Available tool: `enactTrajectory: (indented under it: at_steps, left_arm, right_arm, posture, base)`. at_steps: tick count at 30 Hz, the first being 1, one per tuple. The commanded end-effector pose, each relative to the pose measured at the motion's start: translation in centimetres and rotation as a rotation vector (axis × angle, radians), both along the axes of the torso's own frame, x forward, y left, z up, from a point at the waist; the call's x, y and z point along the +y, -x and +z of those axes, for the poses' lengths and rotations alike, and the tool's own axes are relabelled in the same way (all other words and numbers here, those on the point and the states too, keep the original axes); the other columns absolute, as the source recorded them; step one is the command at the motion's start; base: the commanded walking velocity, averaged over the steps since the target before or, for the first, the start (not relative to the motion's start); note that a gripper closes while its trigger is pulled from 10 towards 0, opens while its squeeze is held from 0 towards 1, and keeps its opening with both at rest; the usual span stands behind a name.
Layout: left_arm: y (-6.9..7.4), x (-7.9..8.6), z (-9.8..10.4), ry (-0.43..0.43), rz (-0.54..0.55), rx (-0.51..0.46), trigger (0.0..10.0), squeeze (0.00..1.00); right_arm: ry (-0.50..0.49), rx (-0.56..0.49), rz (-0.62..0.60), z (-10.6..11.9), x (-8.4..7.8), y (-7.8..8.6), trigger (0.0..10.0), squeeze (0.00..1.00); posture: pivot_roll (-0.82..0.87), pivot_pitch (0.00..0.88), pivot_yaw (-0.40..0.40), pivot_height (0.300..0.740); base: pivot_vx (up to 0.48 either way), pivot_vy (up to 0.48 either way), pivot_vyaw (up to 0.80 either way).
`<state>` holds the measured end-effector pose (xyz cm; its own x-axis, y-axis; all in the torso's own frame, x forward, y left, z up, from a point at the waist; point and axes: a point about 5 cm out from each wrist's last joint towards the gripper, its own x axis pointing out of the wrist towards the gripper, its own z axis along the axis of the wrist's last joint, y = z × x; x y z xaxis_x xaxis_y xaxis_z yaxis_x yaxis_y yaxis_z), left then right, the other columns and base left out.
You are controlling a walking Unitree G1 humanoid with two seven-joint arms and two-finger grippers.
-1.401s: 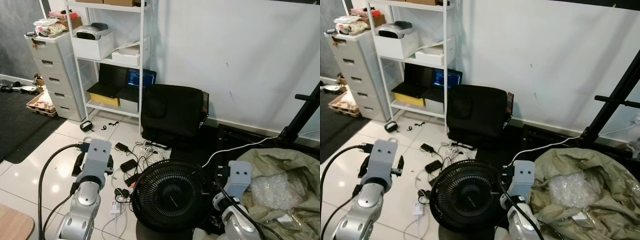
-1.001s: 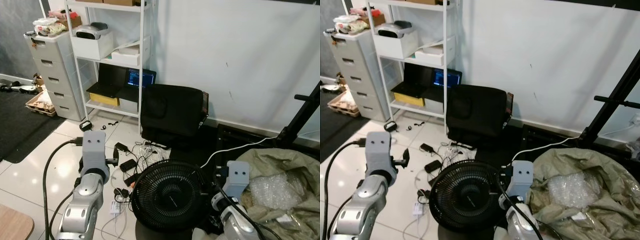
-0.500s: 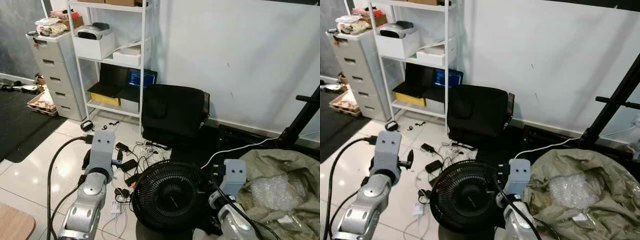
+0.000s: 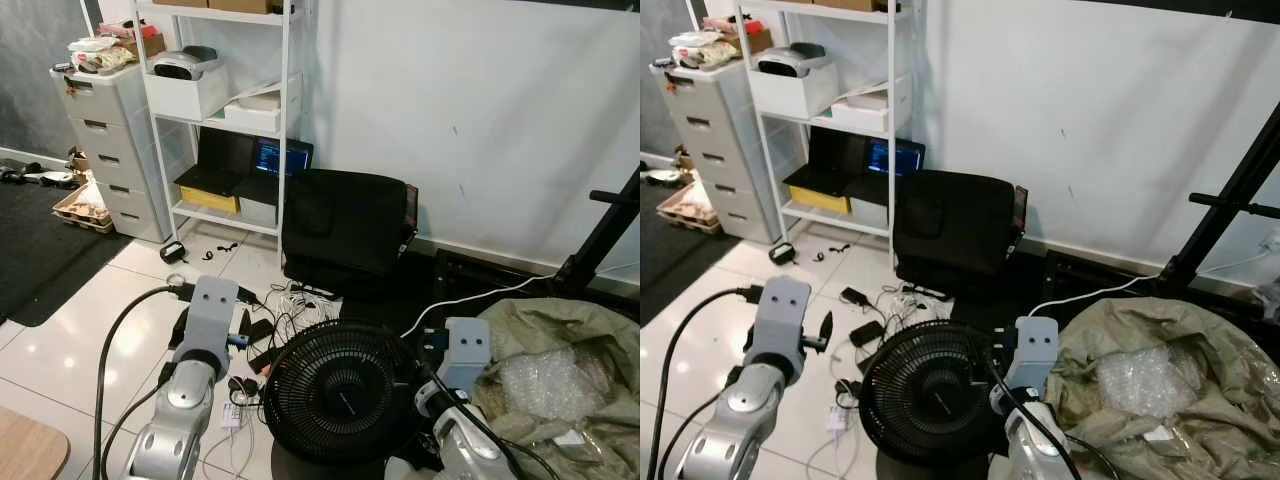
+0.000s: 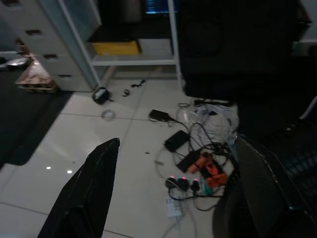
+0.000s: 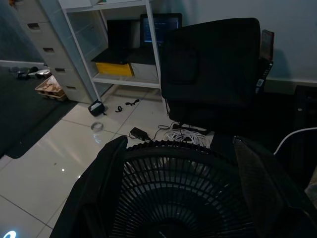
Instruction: Setting the table
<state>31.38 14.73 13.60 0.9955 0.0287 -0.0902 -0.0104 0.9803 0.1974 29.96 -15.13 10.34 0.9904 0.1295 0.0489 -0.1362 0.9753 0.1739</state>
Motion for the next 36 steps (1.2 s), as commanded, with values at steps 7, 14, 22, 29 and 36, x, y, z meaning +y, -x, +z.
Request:
enactTrajectory:
  at_steps: [7, 14, 22, 29, 36]
  left_arm:
    - [1.0, -0.9, -1.1, 0.168, -0.135, 0.052, 10.0, 0.00]
    - [1.0, -0.9, -1.2, 0.123, -0.142, 0.068, 10.0, 0.00]
    - [1.1, 0.1, -1.8, 0.171, -0.068, 0.085, 10.0, 0.00]
    - [1.2, 0.1, -1.8, 0.145, -0.074, 0.082, 10.0, 0.00]
    - [1.5, -0.4, -2.2, 0.201, -0.102, 0.147, 10.0, 0.00]
  right_arm:
    - [-0.008, 0.020, -0.001, -0.5, 0.0, 0.3, 10.0, 0.00]
    - [-0.009, 0.023, 0.003, -0.6, 0.1, 0.3, 10.0, 0.00]
    - [-0.010, 0.025, 0.003, -0.7, 0.1, 0.4, 10.0, 0.00]
    - [-0.013, 0.027, 0.008, -0.6, 0.2, 0.4, 10.0, 0.00]
    - [-0.072, 0.046, 0.000, -0.8, 0.2, 0.5, 10.0, 0.00]
  posture:
    - [0.07, 0.048, 0.046, 0.740]
    - [0.07, 0.049, 0.045, 0.740]
    - [0.07, 0.054, 0.045, 0.740]
    - [0.07, 0.057, 0.043, 0.740]
    - [0.07, 0.061, 0.043, 0.740]
  base:
    - [0.000, 0.000, 0.00]
    - [0.000, 0.000, 0.00]
    - [0.000, 0.000, 0.00]
    - [0.000, 0.000, 0.00]
    - [0.000, 0.000, 0.00]
